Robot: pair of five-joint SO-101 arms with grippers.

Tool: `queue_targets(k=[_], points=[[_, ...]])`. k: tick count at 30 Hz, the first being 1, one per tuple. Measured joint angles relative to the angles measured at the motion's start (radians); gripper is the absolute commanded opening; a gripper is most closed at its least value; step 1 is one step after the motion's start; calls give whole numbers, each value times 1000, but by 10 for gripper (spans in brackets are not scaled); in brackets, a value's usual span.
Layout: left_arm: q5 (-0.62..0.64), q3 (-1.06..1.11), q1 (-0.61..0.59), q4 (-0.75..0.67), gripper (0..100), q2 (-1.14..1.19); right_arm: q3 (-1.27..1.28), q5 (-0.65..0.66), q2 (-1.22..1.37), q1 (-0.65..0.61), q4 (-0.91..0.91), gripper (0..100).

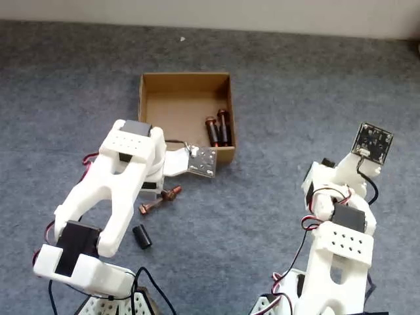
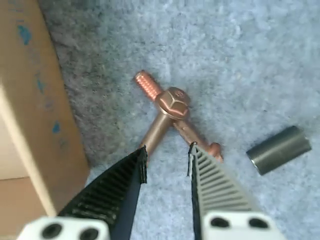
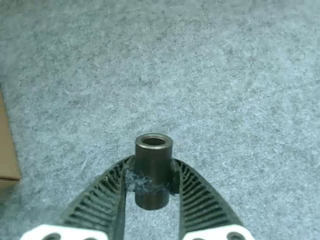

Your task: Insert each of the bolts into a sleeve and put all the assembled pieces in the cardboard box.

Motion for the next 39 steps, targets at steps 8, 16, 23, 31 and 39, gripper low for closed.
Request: queue_targets(k=[8,16,23,31,39], points=[[0,8,63,-20,153,37,0,6,0,0,0,6],[0,-98,75,-18,38,212,0,6,0,0,0,6],[6,-115,71,-18,34,203,0,6,0,0,0,6],[8,-115,74,109,18,25,0,6,0,-2,0,6],[57,-75,74,143,5,-78,0,6,0,-2,0,6]])
